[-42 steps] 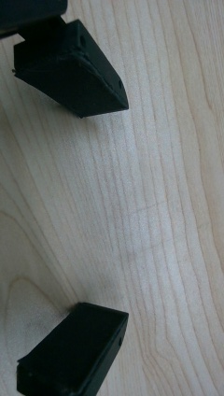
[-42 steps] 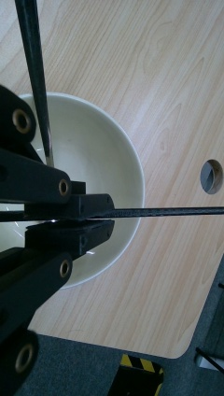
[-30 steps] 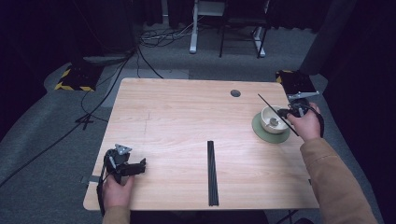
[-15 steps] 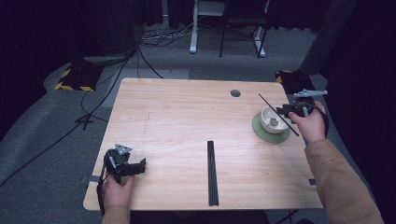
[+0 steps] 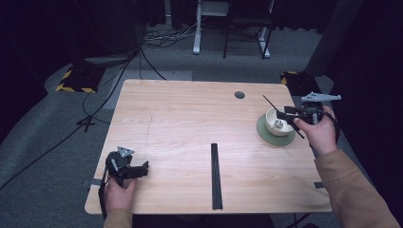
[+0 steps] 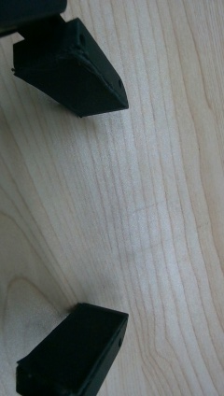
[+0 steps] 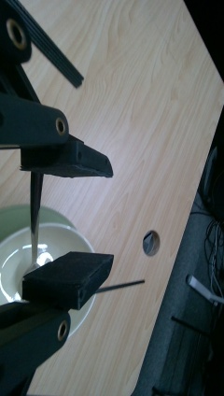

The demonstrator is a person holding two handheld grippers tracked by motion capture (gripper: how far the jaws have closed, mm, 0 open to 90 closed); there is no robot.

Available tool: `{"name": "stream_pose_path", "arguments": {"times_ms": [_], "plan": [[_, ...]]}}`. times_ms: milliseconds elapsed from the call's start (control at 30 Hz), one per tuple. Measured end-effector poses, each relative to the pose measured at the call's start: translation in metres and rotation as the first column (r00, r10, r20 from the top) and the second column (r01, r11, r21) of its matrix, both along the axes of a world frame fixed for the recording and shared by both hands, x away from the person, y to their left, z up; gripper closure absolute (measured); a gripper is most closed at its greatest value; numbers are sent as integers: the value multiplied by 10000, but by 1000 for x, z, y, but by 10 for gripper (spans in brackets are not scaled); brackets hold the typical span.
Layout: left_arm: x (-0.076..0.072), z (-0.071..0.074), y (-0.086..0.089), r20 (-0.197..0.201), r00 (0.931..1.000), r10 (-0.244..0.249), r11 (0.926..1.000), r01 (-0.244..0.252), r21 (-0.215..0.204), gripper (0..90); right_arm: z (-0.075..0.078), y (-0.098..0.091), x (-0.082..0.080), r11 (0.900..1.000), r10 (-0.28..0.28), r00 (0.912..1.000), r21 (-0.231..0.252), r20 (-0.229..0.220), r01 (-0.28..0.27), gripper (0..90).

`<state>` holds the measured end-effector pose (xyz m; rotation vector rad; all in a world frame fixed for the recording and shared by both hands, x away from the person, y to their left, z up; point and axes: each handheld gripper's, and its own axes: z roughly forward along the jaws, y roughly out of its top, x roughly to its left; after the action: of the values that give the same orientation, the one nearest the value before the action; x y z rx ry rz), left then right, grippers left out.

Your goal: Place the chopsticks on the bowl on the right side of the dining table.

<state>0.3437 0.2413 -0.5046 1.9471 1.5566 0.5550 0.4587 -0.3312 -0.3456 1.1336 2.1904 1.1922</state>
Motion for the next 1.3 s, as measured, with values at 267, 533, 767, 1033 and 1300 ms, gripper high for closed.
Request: {"name": "stream_pose_path", "arguments": {"times_ms": [267, 533, 767, 1033, 1300], "plan": [[0, 0, 0, -1, 10000, 0, 10000, 0, 1, 28, 4, 25, -26, 9953, 930, 9955, -276, 202, -924, 471], [1, 0, 0, -20, 10000, -7, 10000, 7, -13, 26, -1, 49, -52, 9863, 1639, 9862, -232, 243, -1634, 458], [2, 0, 0, -37, 10000, -55, 10000, 55, -4, 21, -11, 74, -71, 9697, 2413, 9704, -376, -33, -2413, 459], [2, 0, 0, -33, 10000, -63, 10000, 63, 17, 19, -26, 98, -81, 9570, 2875, 9574, -310, -285, -2883, 459], [2, 0, 0, -23, 10000, -62, 10000, 62, 11, 19, -46, 115, -83, 9501, 3082, 9496, -330, -574, -3103, 459]]}}
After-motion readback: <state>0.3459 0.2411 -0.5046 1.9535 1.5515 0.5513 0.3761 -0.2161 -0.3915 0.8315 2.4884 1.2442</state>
